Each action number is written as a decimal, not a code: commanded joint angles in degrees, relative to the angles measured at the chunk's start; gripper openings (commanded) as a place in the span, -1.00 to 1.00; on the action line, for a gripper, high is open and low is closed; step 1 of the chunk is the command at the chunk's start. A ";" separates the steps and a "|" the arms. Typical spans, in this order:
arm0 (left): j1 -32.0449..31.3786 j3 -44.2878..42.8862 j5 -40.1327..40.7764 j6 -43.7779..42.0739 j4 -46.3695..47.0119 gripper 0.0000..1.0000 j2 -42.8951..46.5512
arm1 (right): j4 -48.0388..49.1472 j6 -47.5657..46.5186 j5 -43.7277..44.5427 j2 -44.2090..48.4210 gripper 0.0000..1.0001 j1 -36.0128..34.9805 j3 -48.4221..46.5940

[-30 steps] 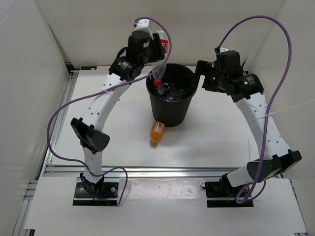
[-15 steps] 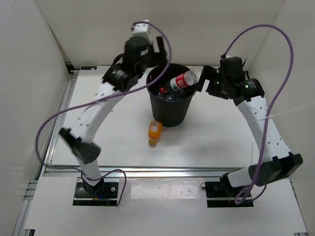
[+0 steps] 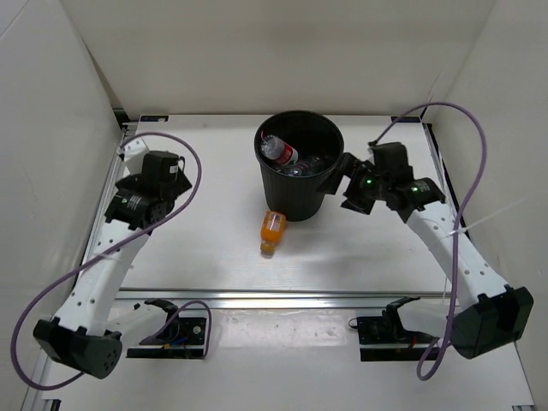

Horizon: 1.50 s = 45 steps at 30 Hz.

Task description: Put the plastic bottles in the bin

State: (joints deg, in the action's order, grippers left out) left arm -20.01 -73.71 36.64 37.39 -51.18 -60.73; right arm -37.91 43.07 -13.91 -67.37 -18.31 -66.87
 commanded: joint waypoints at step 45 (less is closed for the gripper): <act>14.65 29.15 -16.34 5.42 -1.91 1.00 13.44 | 32.73 24.51 56.63 -33.61 0.97 -42.87 8.78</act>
State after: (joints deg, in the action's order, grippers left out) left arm -5.69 -44.77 21.63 43.81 -54.52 -47.31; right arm 3.03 59.16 38.68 -99.74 -61.21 -56.55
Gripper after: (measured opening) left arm 0.998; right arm 0.992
